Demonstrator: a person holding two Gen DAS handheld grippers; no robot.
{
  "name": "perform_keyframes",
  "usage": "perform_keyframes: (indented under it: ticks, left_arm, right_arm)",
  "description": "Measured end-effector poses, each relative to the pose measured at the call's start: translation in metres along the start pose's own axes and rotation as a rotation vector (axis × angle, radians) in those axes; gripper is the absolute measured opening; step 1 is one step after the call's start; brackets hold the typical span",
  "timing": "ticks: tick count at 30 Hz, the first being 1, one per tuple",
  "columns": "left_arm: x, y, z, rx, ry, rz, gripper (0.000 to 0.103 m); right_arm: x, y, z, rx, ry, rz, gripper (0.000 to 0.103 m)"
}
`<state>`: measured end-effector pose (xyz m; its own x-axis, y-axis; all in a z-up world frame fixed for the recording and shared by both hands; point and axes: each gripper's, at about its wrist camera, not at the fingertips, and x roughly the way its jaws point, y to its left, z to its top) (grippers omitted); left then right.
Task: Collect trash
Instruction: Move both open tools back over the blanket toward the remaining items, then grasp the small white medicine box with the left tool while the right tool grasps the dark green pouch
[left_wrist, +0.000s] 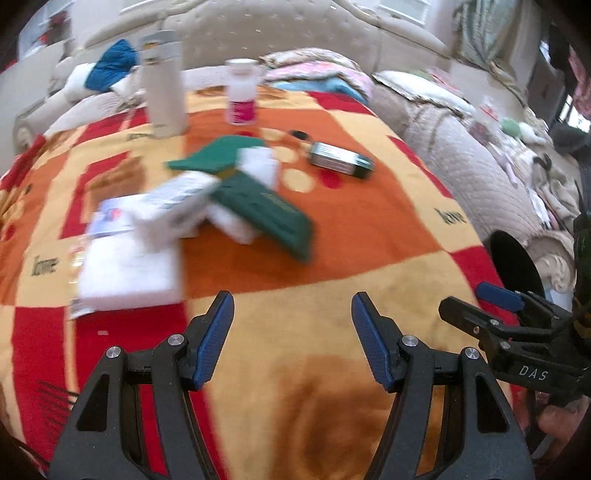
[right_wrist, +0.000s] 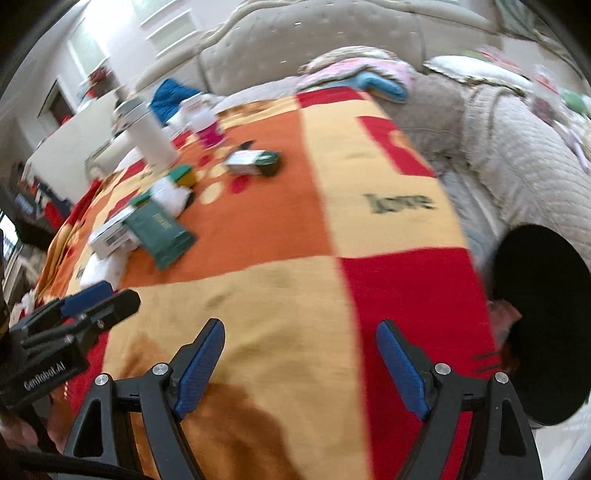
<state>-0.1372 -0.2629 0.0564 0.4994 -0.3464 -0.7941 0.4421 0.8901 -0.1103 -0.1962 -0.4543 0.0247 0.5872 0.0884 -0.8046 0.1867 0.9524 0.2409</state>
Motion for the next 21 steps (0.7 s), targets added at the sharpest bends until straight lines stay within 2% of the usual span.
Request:
perform_keyframes:
  ticks: [7, 12, 18, 21]
  left_arm:
    - [-0.015, 0.061, 0.011, -0.033, -0.031, 0.041, 0.065]
    - [-0.017, 0.086, 0.03, -0.046, -0.04, 0.028, 0.066]
    - [0.002, 0.086, 0.054, 0.053, 0.003, 0.021, 0.068]
    - [0.017, 0.08, 0.058, 0.114, 0.032, 0.046, 0.068]
  right_arm:
    - [0.03, 0.05, 0.023, -0.118, 0.028, 0.084, 0.083]
    - [0.059, 0.082, 0.052, -0.203, 0.053, 0.143, 0.083]
    - [0.085, 0.101, 0.075, -0.285, 0.072, 0.173, 0.083]
    - [0.092, 0.101, 0.08, -0.303, 0.065, 0.193, 0.083]
